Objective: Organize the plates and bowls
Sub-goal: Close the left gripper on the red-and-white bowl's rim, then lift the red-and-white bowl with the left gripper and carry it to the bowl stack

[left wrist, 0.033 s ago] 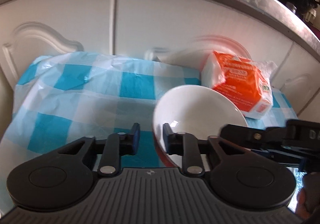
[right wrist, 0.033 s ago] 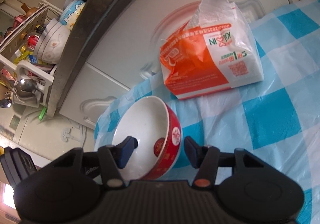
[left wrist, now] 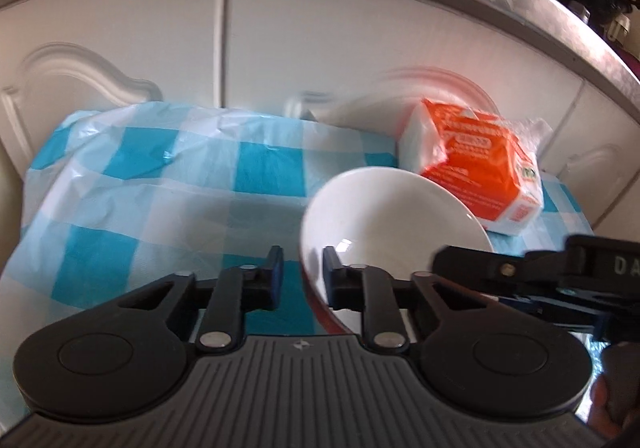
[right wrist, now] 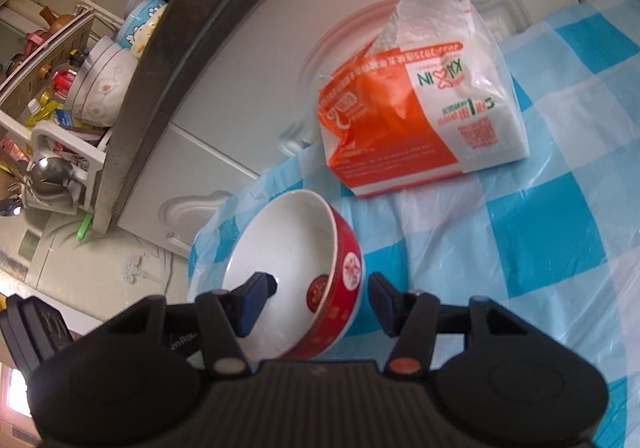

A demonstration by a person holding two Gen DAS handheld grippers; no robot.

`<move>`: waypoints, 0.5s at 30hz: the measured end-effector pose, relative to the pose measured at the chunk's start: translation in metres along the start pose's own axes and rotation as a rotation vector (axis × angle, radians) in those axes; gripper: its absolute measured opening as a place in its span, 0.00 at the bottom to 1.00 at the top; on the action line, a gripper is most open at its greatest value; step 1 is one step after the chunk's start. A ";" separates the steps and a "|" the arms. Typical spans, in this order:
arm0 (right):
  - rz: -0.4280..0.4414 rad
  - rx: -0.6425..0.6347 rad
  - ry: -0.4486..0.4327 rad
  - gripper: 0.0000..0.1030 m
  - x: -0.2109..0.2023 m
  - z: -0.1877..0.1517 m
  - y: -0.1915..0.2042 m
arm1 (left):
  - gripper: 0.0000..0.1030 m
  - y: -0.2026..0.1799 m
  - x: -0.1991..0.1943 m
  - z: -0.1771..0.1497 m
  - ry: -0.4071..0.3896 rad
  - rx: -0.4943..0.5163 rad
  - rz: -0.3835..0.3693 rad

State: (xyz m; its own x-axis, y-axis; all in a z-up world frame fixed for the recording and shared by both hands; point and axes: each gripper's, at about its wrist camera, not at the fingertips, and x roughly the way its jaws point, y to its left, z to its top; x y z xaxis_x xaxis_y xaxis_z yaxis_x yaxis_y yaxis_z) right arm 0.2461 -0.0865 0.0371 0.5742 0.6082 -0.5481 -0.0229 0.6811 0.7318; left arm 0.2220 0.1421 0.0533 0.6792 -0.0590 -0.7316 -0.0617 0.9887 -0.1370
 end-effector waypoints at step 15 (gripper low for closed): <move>-0.022 -0.036 0.013 0.46 0.002 -0.004 0.003 | 0.09 -0.007 -0.014 -0.002 -0.035 0.031 -0.012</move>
State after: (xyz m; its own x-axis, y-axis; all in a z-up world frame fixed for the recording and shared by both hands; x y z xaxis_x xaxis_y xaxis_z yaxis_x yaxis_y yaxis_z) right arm 0.2438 -0.0816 0.0359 0.5645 0.5978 -0.5692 -0.0396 0.7084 0.7047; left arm 0.2113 0.1352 0.0633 0.7051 -0.0665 -0.7060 -0.0314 0.9917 -0.1247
